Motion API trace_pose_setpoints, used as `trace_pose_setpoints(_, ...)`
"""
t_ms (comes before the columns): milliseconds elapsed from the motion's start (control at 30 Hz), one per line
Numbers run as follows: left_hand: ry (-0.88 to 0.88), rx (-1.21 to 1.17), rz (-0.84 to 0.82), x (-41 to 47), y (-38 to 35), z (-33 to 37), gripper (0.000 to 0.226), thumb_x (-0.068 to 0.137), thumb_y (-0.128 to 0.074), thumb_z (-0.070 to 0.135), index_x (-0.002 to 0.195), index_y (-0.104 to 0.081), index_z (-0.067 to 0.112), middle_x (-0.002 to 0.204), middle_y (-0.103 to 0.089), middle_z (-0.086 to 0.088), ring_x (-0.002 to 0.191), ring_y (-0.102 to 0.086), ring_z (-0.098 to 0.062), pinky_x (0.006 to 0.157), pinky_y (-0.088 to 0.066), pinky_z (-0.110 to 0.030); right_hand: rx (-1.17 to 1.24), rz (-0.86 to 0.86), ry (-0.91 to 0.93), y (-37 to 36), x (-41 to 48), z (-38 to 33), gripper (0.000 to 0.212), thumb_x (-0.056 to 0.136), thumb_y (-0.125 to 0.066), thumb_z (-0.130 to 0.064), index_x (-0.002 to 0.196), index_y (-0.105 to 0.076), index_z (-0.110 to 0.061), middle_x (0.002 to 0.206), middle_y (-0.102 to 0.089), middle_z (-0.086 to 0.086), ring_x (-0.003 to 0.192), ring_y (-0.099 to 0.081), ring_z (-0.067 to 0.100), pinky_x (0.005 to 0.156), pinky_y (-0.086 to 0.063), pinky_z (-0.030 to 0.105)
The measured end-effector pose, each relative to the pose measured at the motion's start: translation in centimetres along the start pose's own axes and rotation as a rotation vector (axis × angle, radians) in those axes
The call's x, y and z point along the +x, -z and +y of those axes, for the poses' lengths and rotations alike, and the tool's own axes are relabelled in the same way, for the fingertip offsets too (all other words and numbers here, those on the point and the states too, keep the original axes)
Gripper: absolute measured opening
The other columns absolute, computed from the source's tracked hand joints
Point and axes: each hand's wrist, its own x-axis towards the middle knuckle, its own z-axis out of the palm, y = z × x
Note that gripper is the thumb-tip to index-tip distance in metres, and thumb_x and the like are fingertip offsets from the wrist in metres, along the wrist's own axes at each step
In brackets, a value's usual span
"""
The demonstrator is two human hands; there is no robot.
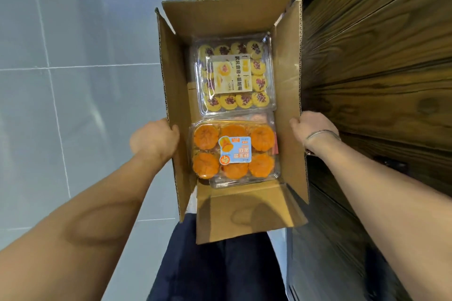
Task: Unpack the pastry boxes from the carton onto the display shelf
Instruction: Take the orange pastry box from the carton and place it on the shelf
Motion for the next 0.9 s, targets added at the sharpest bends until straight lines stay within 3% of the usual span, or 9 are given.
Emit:
trace_pose_setpoints(300,0.106,-0.115,0.003,-12.6,9.5,-7.9,0.035,0.098,-0.033,0.03,0.106,-0.059,0.008,0.11,-0.064,-0.016,0.101,-0.06,-0.036,0.082,-0.046,-0.035,-0.12,-0.014,0.102,9.7,-14.3,-4.2,0.035,0.097,-0.039,-0.031,0.104,-0.061,-0.004,0.087,-0.055,0.01,0.081,-0.055,0.027,0.071,-0.043,0.032)
trace_pose_setpoints(433,0.194,-0.208,0.026,-20.3,11.0,-12.6,0.038,0.098,-0.032,0.032,0.109,-0.06,0.009,0.11,-0.064,-0.014,0.101,-0.061,-0.033,0.085,-0.047,-0.035,-0.15,-0.018,0.17,12.0,-21.7,-6.0,0.035,0.096,-0.039,-0.029,0.106,-0.062,-0.004,0.104,-0.064,0.014,0.094,-0.061,0.03,0.075,-0.045,0.033)
trace_pose_setpoints(667,0.433,-0.321,0.0,-32.7,8.4,-19.1,0.033,0.096,-0.033,0.026,0.108,-0.06,0.011,0.109,-0.063,-0.011,0.101,-0.06,-0.03,0.075,-0.042,-0.031,-0.347,-0.009,0.352,11.4,-33.0,-9.3,0.031,0.093,-0.039,-0.018,0.109,-0.061,-0.003,0.113,-0.064,0.015,0.103,-0.061,0.033,0.077,-0.045,0.034)
trace_pose_setpoints(900,0.633,-0.573,-0.067,-43.6,-0.3,-28.1,0.032,0.093,-0.037,0.023,0.104,-0.064,0.011,0.108,-0.066,-0.013,0.102,-0.061,-0.031,0.086,-0.047,-0.035,-0.588,-0.006,0.559,4.8,-43.3,-14.0,0.032,0.09,-0.044,-0.02,0.114,-0.061,-0.006,0.122,-0.061,0.015,0.112,-0.058,0.035,0.091,-0.046,0.038)
